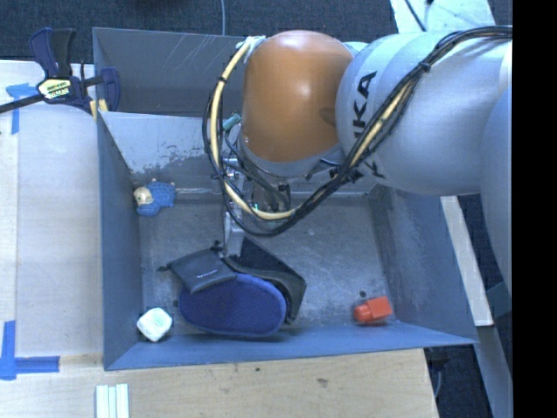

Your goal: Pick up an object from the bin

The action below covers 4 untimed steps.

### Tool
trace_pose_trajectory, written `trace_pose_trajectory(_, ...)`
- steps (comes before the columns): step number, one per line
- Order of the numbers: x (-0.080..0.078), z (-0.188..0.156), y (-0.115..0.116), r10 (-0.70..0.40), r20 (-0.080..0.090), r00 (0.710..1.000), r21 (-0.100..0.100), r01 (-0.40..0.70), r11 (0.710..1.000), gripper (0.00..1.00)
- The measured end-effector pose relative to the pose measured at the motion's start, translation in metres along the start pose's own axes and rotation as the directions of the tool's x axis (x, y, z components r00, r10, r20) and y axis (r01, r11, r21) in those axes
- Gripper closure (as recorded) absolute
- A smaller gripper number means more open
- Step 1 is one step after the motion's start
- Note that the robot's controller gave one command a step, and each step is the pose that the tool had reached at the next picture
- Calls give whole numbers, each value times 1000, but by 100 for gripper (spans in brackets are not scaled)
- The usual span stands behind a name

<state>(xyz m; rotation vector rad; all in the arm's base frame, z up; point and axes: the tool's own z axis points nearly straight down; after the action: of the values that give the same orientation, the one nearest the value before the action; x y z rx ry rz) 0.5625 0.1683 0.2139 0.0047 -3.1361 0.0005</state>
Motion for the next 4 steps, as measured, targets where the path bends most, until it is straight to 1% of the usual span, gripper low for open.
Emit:
trace_pose_trajectory(1, -30, 121, -63, -451, 20, 892, 6, 451, 892, 0)
trace_pose_trajectory(2, -15, 128, -62, -584, 34, 811, 18, 583, 812, 0)
trace_pose_trajectory(3, -50, 143, -78, -825, 9, 564, 9, 825, 565, 0)
trace_pose_trajectory(4, 11, 142, -37, -905, 12, 424, 13, 905, 424, 0)
